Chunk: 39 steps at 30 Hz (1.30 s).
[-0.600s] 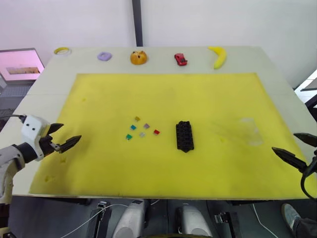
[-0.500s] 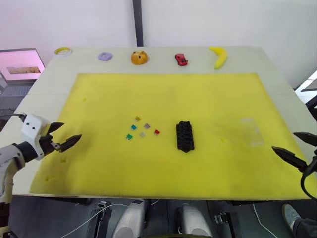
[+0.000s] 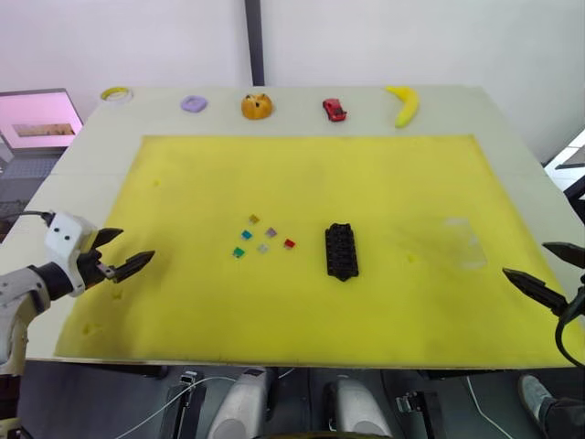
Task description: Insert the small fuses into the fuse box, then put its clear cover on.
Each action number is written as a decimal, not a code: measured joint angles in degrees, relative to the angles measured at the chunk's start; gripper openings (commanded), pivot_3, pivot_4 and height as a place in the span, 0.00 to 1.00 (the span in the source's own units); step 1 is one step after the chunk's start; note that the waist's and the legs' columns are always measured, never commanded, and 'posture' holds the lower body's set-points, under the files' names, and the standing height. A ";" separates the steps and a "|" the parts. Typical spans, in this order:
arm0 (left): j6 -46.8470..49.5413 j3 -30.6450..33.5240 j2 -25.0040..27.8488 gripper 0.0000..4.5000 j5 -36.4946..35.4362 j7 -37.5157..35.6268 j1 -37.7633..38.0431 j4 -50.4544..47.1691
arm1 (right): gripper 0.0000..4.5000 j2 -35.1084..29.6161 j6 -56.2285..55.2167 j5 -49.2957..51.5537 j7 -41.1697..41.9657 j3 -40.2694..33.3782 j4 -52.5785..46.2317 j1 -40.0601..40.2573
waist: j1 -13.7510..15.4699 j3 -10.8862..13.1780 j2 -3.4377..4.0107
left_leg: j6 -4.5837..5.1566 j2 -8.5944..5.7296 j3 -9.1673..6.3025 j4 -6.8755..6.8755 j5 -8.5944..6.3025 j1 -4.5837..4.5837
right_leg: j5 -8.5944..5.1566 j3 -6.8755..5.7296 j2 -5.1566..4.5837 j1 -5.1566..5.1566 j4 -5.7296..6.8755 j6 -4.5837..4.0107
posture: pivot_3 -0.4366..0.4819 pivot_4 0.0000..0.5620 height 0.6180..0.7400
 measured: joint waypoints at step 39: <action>32.03 3.37 -7.91 1.00 -24.75 10.61 6.21 -28.99 | 0.99 0.66 7.46 11.15 -6.64 10.85 -19.71 -8.21 | -0.09 -0.01 0.01 | 0.01 0.02 -0.01 0.14 0.01 0.04 | 0.02 -0.01 0.02 0.21 0.11 0.04 | 0.48 0.27 0.96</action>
